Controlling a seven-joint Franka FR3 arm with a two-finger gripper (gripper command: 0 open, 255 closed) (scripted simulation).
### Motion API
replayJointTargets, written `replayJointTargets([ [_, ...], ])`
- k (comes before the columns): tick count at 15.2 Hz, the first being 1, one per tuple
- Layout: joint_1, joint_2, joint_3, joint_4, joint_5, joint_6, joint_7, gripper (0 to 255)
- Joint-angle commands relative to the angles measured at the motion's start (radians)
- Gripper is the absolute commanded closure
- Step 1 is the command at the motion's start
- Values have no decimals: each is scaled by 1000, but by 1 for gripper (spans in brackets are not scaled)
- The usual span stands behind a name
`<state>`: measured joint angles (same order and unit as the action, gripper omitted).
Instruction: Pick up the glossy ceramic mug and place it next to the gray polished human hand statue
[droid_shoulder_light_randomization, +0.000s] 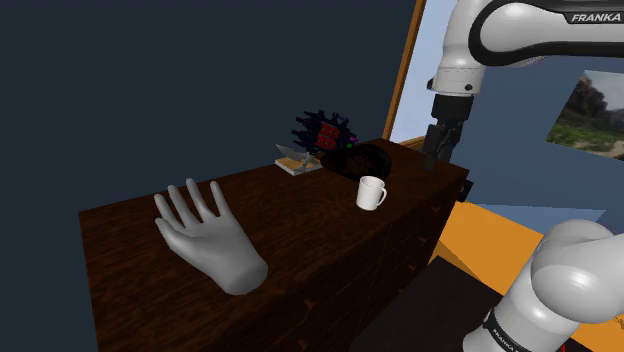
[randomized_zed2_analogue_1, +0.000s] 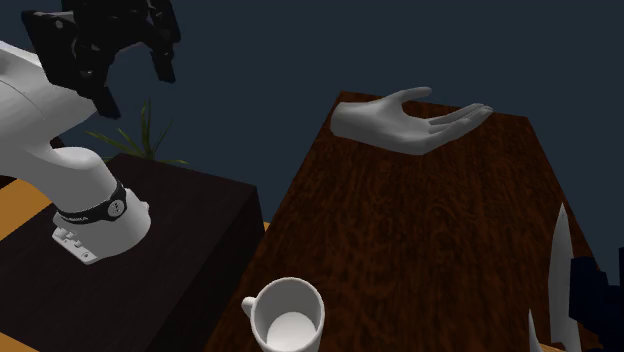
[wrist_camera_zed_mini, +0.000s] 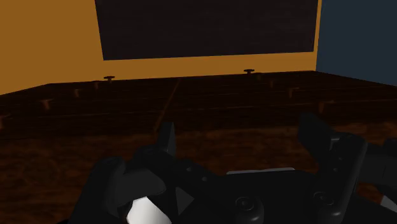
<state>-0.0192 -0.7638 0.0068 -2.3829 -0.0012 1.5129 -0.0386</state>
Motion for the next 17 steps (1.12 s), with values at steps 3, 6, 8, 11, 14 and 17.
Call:
replayJointTargets([
  [3, -3, 52, -8, -12, -12, 68, -15, 0],
  [6, -8, 138, -21, -19, -30, 169, -35, 0],
  [8, -12, 200, -29, -16, -40, 233, -47, 0],
  [11, -16, 299, -40, -1, -54, 326, -65, 0],
  [14, -21, 404, -50, 27, -66, 411, -81, 0],
  [17, -25, 513, -59, 67, -75, 488, -97, 0],
])
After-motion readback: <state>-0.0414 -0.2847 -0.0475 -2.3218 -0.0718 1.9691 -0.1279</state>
